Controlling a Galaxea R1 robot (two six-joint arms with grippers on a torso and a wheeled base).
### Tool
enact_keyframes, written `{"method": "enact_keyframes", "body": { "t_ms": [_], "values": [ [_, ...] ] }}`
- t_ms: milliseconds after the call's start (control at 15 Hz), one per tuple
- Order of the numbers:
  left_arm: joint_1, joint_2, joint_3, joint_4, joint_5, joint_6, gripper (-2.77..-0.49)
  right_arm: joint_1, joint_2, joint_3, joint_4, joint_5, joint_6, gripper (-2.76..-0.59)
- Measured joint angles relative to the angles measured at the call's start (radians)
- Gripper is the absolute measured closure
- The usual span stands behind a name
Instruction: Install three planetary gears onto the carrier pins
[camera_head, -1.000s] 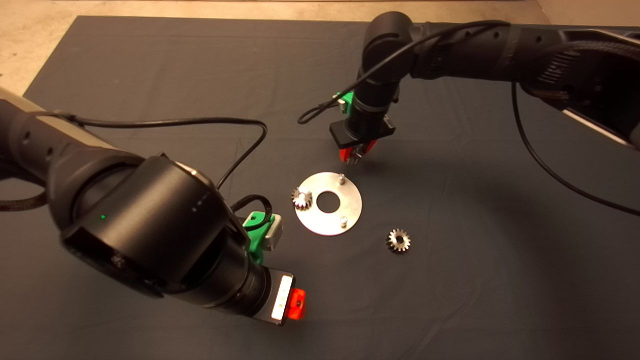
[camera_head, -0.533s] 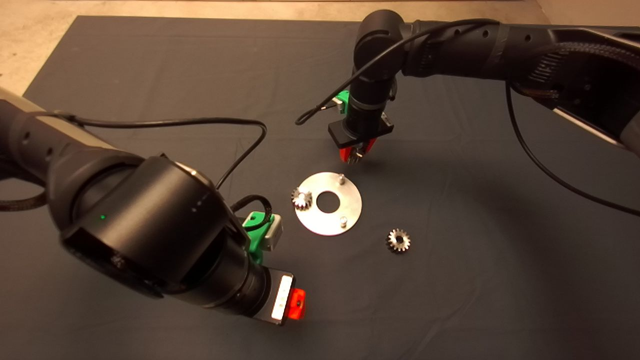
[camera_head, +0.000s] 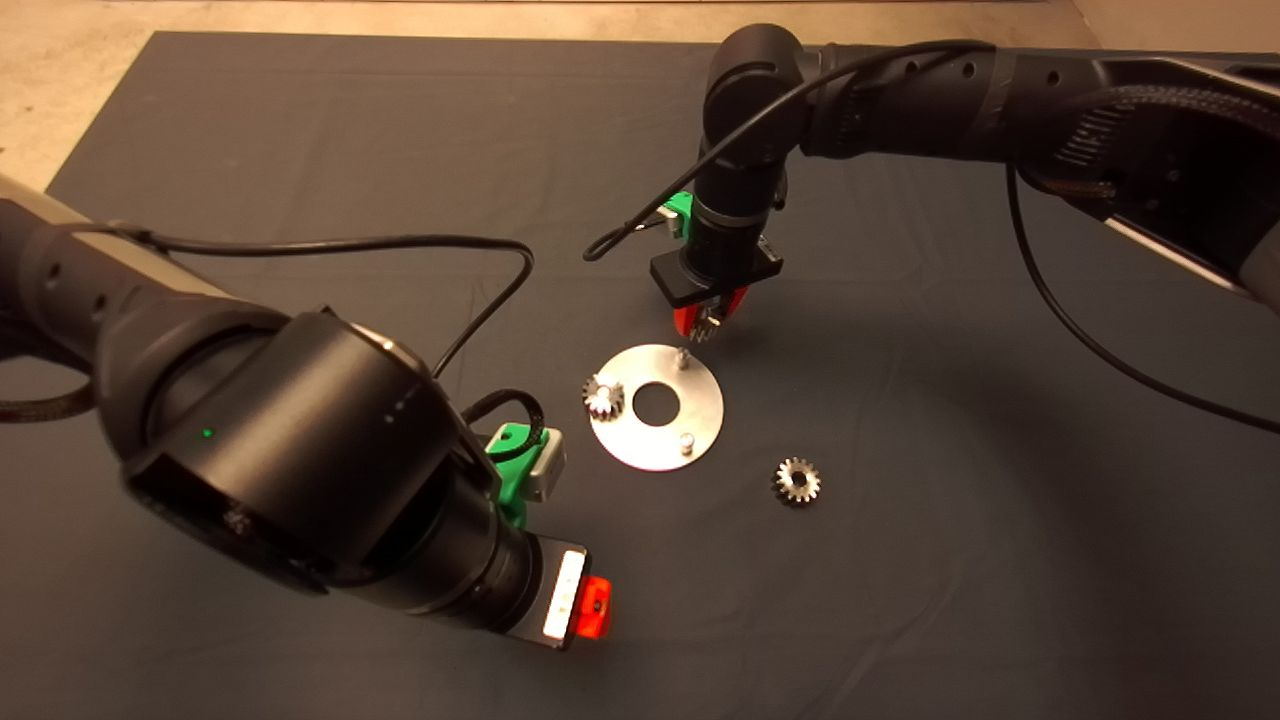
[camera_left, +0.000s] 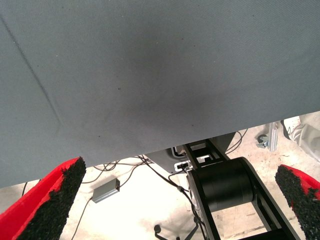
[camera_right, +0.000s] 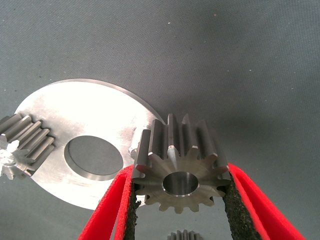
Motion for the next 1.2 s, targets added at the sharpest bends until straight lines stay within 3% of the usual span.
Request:
{"method": "enact_keyframes", "body": {
  "t_ms": [600,1200],
  "values": [
    [0.004,0.000,-0.005,0.000,0.000,0.000,-2.75,-0.033,0.008,0.000,0.000,0.001,-0.004,-1.05],
    [0.006,0.000,-0.004,0.000,0.000,0.000,-2.75,-0.033,0.008,0.000,0.000,0.004,-0.021,-1.05]
  ]
}}
